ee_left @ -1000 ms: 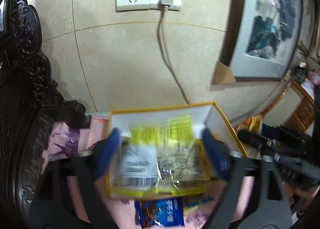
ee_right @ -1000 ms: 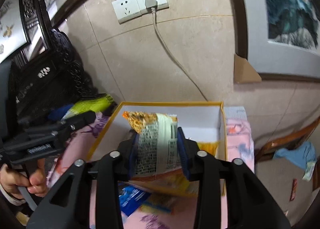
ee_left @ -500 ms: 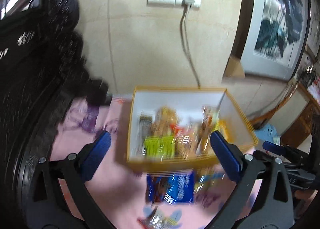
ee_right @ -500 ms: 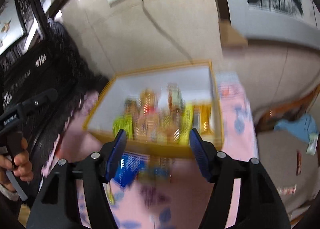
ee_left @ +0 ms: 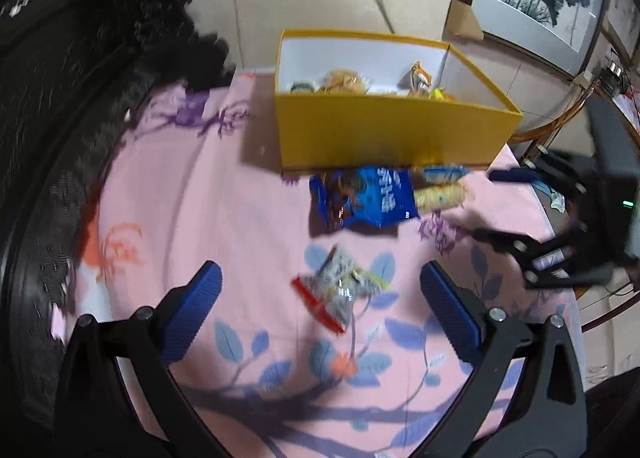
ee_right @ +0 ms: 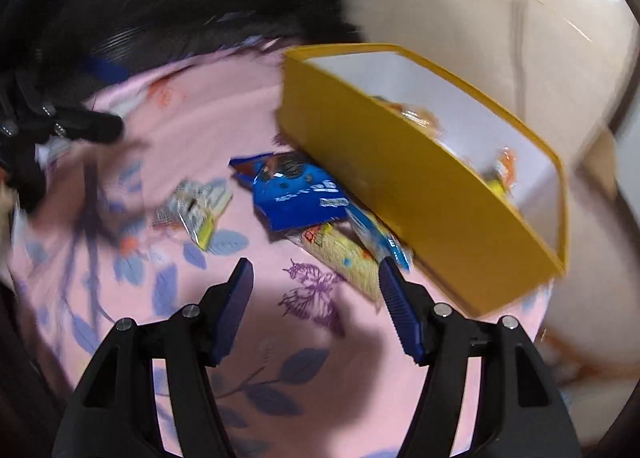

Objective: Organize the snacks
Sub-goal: 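Grasp the white snack pack with left tool while right tool grasps peanut stick bag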

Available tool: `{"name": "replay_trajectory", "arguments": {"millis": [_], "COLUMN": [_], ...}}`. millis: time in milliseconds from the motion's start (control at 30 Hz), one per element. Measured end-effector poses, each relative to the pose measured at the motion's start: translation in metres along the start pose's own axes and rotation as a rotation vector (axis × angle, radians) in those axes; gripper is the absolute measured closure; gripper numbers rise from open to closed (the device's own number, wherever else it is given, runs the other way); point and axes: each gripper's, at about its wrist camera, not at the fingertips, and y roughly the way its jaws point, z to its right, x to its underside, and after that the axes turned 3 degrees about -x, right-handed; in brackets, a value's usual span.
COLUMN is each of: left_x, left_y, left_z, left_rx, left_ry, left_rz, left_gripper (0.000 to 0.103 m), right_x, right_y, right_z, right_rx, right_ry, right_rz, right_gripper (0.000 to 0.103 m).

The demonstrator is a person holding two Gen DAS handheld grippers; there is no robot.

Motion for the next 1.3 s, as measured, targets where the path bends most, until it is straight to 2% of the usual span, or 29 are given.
{"name": "replay_trajectory", "arguments": {"millis": [200,467,533,600,667,767,933,1067,1200,1300], "left_x": [0.012,0.013,0.012,0.012,0.012,0.011,0.008,0.005,0.003,0.007], "left_y": [0.006,0.027,0.032,0.036,0.042,0.052,0.069,0.099,0.119,0.129], "left_z": [-0.01,-0.018,-0.017,-0.016,-0.015,-0.008,0.012,0.025,0.025,0.026], "left_rx": [-0.006,-0.017,-0.033,-0.038,-0.026,0.0,0.079,0.057,0.104,0.112], "left_ry": [-0.061,-0.06,-0.033,-0.006,0.019,0.085,0.248,0.367,0.389,0.411], "left_rz": [-0.046,-0.092,-0.092,-0.086,-0.088,-0.101,-0.105,-0.128,-0.159,-0.188], "left_gripper": [0.002,0.002,0.002,0.002,0.002,0.002,0.002,0.002,0.002,0.002], "right_x": [-0.011,-0.022,-0.024,-0.025,-0.02,-0.011,0.016,0.038,0.056,0.063], "right_y": [0.051,0.093,0.094,0.092,0.087,0.078,0.049,0.025,-0.001,-0.013], "right_z": [0.007,0.017,0.018,0.017,0.016,0.012,0.013,0.007,-0.002,-0.001], "right_rx": [-0.103,-0.204,-0.217,-0.19,-0.19,-0.19,-0.267,-0.301,-0.283,-0.271], "right_ry": [-0.183,-0.248,-0.235,-0.222,-0.2,-0.129,0.178,0.382,0.538,0.631], "right_rz": [-0.102,-0.215,-0.224,-0.231,-0.242,-0.259,-0.243,-0.205,-0.159,-0.13], "right_gripper": [0.037,0.037,0.044,0.072,0.074,0.074,0.074,0.074,0.074,0.074]}}
